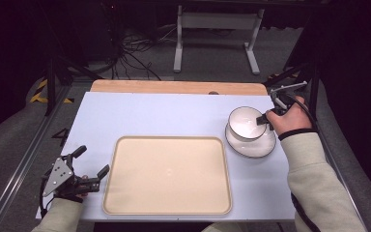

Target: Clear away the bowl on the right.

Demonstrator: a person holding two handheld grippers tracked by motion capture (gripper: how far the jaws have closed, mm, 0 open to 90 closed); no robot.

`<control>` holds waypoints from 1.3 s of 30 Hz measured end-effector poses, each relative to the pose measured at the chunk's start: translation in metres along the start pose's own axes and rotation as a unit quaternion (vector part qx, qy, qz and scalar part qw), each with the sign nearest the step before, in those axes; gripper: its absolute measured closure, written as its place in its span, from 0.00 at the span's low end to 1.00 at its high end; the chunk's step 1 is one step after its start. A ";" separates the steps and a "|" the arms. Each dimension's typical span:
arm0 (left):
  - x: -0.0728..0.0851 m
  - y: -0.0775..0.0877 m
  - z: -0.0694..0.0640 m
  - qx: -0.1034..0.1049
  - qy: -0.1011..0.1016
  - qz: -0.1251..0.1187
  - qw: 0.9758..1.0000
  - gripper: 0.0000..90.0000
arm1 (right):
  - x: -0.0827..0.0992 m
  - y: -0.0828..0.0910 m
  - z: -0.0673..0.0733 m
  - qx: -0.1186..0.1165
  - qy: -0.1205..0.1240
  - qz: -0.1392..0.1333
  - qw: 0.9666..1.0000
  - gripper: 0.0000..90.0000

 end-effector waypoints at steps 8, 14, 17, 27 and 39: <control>0.000 0.000 0.000 0.000 0.000 0.000 1.000 0.00 | 0.006 0.002 0.025 -0.009 0.030 0.008 0.999 0.90; 0.000 0.000 0.000 0.001 0.000 0.000 1.000 0.00 | 0.011 0.002 0.047 -0.019 0.052 0.012 0.998 0.90; 0.000 0.000 0.000 0.001 0.000 0.000 1.000 0.00 | 0.013 0.002 0.057 -0.025 0.060 0.014 0.998 0.90; 0.000 0.000 0.000 0.001 0.000 -0.001 1.000 0.00 | 0.021 0.001 0.087 -0.054 0.082 0.026 0.995 0.89; 0.000 0.000 0.000 0.001 -0.001 -0.001 1.000 0.00 | 0.033 0.001 0.124 -0.086 0.117 0.040 0.989 0.89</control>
Point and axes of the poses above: each handheld gripper's, and its own axes: y roughly backward along the jaws, x roughly out of its underside, z roughly to its left, the point moved 4 cm from there along -y, roughly forward along the jaws, and after that the axes turned 7 degrees about -y, right-handed, at the moved point
